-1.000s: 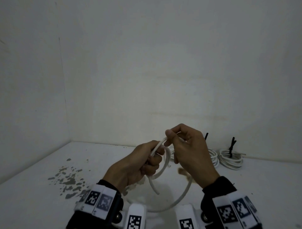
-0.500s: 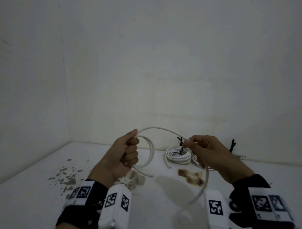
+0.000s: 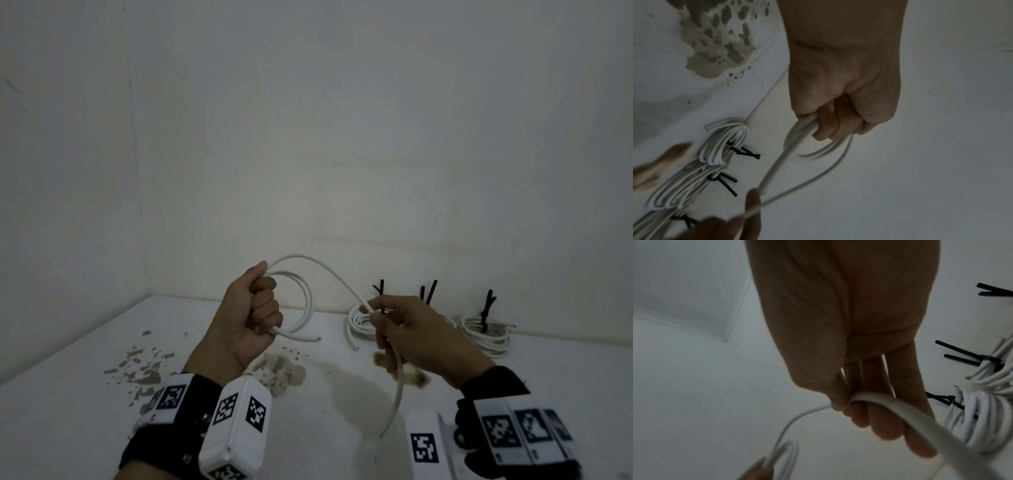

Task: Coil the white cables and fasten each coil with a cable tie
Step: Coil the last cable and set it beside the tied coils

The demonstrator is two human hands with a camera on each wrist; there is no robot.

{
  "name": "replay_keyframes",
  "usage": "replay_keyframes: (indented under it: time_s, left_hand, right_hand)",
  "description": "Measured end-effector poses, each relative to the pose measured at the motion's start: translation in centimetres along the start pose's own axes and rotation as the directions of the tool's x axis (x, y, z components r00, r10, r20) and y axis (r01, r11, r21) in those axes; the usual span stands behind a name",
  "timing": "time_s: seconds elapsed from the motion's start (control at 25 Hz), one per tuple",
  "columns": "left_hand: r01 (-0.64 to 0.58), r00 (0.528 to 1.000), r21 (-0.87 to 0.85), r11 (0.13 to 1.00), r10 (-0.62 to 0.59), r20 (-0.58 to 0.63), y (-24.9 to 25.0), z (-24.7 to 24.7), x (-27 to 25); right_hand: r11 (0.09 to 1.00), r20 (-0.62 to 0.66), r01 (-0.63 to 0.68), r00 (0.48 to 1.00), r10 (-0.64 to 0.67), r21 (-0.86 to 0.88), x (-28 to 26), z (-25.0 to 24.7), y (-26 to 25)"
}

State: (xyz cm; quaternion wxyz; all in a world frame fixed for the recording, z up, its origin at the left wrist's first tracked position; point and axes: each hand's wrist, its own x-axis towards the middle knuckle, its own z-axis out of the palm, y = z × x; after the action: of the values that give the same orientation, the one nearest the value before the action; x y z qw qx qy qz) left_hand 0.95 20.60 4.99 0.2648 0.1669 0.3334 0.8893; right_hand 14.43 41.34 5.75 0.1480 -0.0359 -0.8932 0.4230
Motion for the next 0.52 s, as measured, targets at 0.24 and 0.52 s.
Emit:
replay_keyframes:
  time_s: [0.24,0.52]
  left_hand:
    - [-0.144,0.989,-0.268,0.952,0.134,-0.058,0.5,-0.7,0.4]
    - [-0.162,0.985,-0.305,0.939,0.137,-0.102,1.0,-1.6,0.6]
  right_hand:
    - [0.993,0.082,0.096,0.992,-0.101,0.068,-0.3,2.4,-1.3]
    - [0.987,0.282,0.159,0.949,-0.142,-0.037,-0.3,1.8,-1.1]
